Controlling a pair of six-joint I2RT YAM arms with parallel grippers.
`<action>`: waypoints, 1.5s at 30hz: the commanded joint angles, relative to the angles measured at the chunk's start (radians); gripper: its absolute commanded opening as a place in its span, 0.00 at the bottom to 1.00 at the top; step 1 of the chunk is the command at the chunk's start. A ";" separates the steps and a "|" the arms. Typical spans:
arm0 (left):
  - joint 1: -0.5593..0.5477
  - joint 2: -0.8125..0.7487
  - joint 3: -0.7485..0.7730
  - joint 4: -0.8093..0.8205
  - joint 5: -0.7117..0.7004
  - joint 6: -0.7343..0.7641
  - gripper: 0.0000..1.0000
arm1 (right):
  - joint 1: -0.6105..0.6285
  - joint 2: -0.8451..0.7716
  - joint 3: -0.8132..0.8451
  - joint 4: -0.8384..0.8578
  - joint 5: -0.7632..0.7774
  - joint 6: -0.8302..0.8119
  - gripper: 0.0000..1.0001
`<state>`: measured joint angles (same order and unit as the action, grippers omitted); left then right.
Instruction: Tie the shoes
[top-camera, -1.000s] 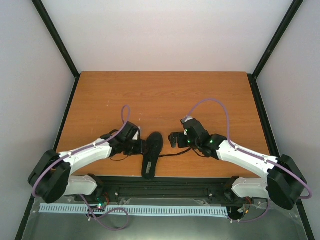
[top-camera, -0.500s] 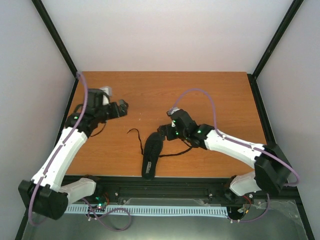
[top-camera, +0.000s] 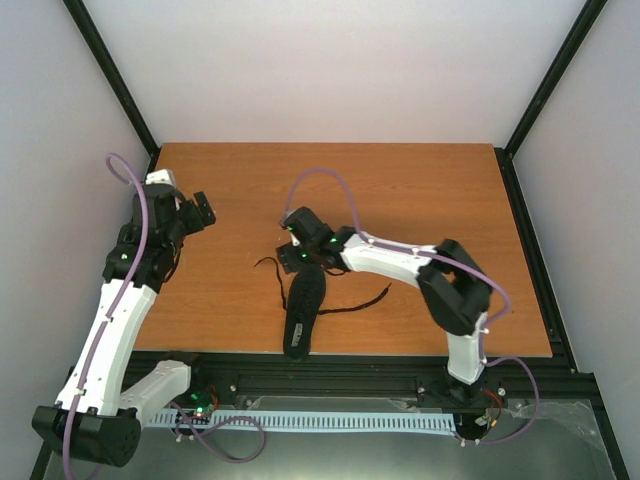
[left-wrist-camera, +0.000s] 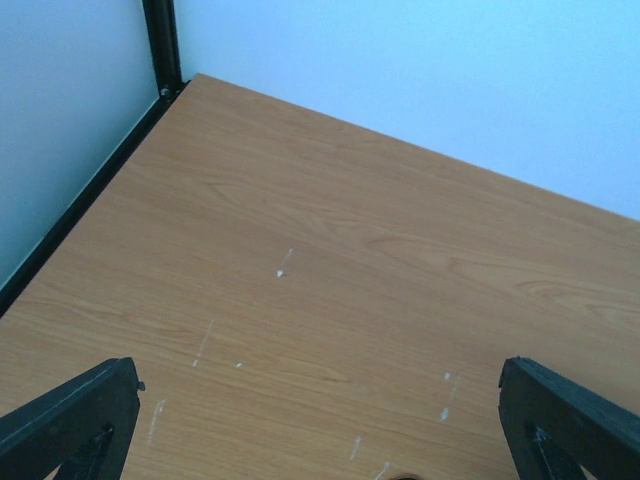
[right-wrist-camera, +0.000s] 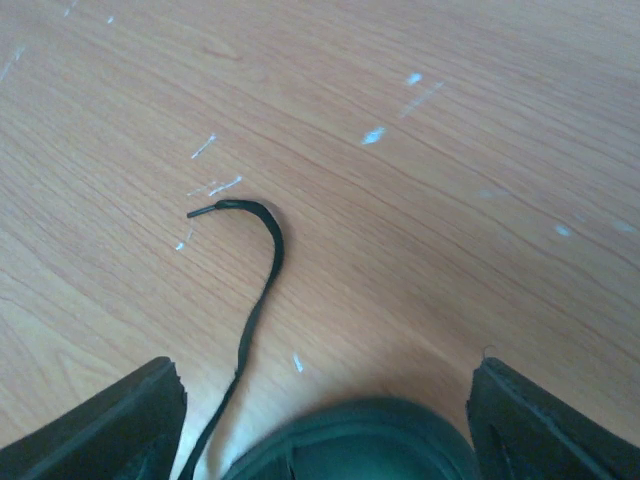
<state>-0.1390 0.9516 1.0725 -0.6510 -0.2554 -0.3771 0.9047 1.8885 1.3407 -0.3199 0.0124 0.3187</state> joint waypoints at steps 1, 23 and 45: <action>0.006 -0.020 -0.012 -0.001 -0.011 0.040 1.00 | 0.047 0.160 0.167 -0.103 0.068 -0.048 0.74; 0.006 0.003 -0.011 -0.016 -0.001 0.046 1.00 | 0.062 0.474 0.459 -0.174 0.077 -0.092 0.03; -0.252 0.012 -0.553 0.837 0.579 -0.113 1.00 | -0.091 -0.411 -0.351 0.089 0.076 0.117 0.03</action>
<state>-0.2886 0.9314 0.6109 -0.2386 0.2050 -0.5446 0.8787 1.5425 1.1248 -0.2878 0.1207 0.3759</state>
